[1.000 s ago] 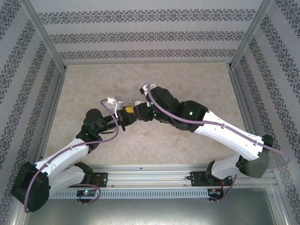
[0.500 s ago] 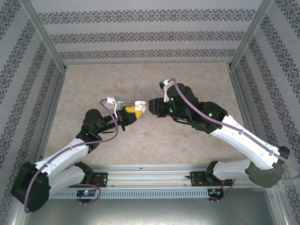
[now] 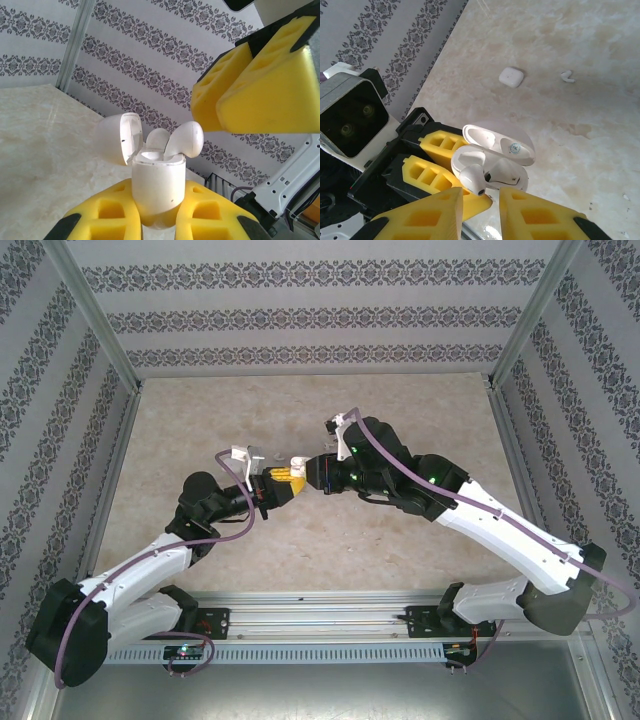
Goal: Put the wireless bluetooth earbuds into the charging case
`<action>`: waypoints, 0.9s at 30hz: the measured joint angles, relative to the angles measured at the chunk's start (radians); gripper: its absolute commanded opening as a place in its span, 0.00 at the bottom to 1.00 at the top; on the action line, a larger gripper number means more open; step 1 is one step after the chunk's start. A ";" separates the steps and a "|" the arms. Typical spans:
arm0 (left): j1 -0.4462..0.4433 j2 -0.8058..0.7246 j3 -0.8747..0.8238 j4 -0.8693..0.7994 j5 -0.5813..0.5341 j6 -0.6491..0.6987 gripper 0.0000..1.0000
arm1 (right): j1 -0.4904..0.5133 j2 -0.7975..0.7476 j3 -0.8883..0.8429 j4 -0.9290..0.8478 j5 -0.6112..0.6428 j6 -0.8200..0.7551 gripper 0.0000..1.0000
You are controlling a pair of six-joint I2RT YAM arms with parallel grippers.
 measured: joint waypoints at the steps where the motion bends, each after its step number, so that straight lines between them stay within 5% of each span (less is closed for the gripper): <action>1: 0.000 0.001 0.000 0.000 0.000 0.000 0.00 | 0.000 0.001 0.000 0.002 -0.005 0.000 0.25; 27: 0.000 0.011 0.000 0.002 0.000 -0.003 0.00 | -0.003 0.021 0.000 0.016 -0.055 0.019 0.26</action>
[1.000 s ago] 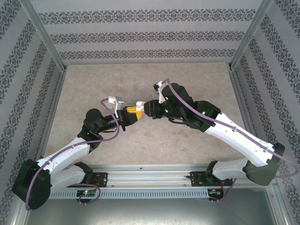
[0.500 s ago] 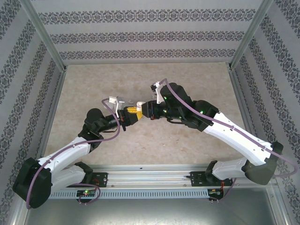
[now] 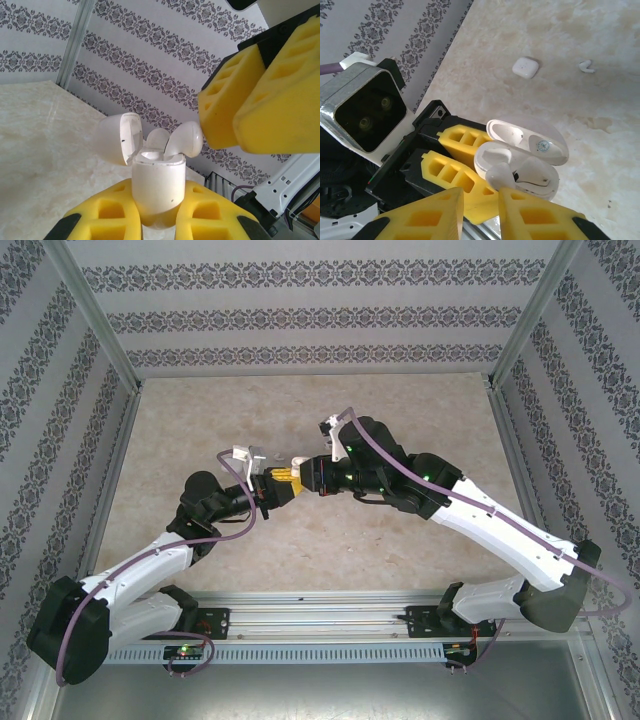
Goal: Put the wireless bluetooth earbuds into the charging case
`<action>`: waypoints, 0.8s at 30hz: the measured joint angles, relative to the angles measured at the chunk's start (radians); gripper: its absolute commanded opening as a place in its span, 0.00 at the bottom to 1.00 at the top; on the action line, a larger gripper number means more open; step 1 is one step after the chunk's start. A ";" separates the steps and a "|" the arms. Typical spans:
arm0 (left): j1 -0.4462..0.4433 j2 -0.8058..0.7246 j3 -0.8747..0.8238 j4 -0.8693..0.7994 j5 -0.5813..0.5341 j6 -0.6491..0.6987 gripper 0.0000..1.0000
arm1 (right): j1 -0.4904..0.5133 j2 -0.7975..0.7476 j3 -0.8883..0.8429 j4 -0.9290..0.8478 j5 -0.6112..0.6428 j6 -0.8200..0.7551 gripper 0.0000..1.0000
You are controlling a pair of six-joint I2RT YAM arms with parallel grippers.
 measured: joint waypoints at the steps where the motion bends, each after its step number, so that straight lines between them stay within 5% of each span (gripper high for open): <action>1: 0.000 -0.001 0.000 0.000 0.000 0.000 0.00 | -0.004 -0.001 0.000 -0.003 0.003 0.000 0.26; 24: 0.000 -0.005 0.000 -0.002 -0.001 0.000 0.00 | -0.023 0.024 0.011 -0.019 0.017 0.004 0.35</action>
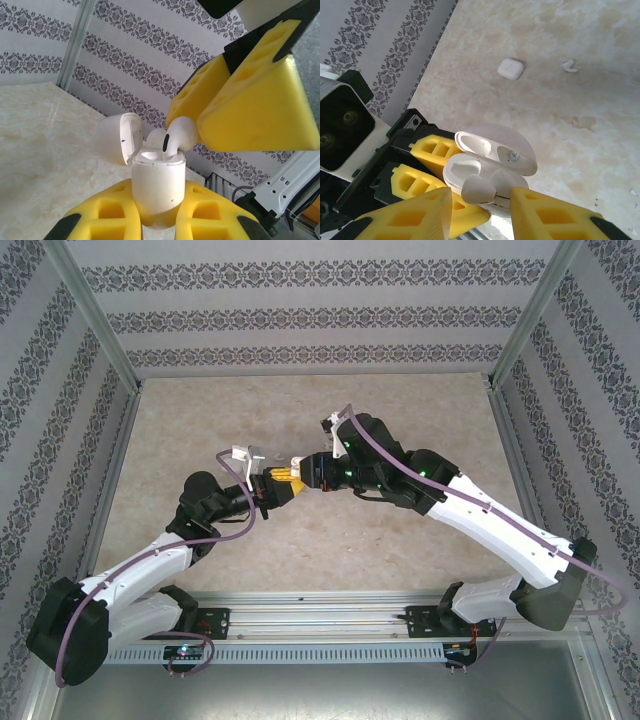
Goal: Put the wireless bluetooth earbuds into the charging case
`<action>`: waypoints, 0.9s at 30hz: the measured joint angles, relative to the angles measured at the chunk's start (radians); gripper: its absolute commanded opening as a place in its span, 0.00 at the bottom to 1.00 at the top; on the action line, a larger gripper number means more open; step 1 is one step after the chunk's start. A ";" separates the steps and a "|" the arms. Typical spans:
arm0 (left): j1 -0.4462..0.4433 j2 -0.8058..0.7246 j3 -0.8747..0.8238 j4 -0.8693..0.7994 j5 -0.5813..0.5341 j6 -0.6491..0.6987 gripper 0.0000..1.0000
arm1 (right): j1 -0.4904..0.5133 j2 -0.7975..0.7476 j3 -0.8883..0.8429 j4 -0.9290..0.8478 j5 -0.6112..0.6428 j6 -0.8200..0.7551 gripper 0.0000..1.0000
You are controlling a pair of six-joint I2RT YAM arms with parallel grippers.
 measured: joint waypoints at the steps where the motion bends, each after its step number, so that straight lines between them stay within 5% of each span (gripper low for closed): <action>1: 0.000 0.000 0.000 0.000 0.000 0.000 0.00 | 0.000 0.001 0.003 -0.001 -0.001 0.000 0.35; 27: 0.000 0.000 0.000 0.000 -0.003 0.000 0.00 | 0.001 0.002 0.023 -0.004 -0.061 0.004 0.32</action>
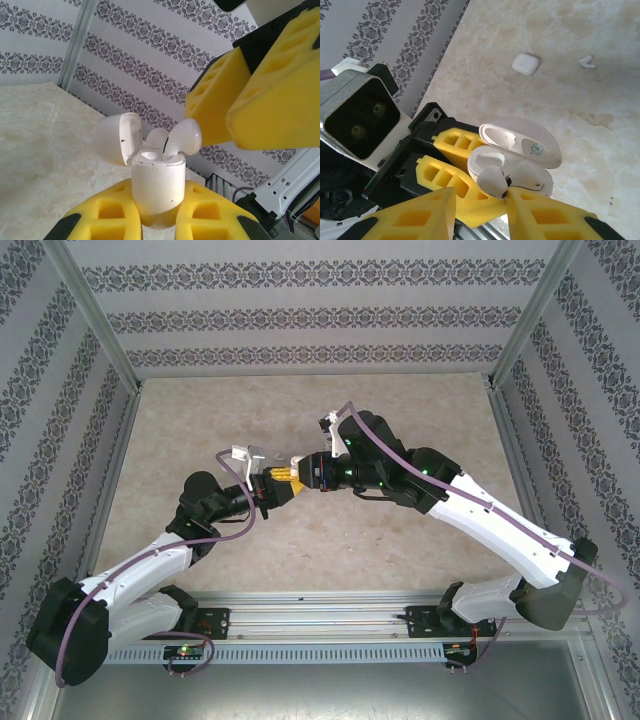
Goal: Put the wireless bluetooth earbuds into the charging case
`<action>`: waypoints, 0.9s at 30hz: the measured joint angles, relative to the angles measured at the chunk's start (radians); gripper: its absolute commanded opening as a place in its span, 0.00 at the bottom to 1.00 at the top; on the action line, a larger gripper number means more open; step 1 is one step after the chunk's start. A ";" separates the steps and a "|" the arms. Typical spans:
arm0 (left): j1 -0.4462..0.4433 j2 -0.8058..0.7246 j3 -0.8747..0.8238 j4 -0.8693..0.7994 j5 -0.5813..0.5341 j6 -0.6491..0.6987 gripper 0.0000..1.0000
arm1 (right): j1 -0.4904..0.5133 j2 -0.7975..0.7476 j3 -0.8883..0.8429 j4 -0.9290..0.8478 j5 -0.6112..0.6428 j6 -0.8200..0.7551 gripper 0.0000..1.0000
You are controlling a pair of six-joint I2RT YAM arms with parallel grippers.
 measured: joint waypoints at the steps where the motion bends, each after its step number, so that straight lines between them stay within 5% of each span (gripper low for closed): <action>1: 0.000 0.000 0.000 0.000 0.000 0.000 0.00 | 0.000 0.000 0.002 0.000 -0.004 0.000 0.32; 27: 0.000 0.000 0.000 0.000 0.001 0.000 0.00 | 0.002 0.040 0.026 0.004 -0.033 0.000 0.32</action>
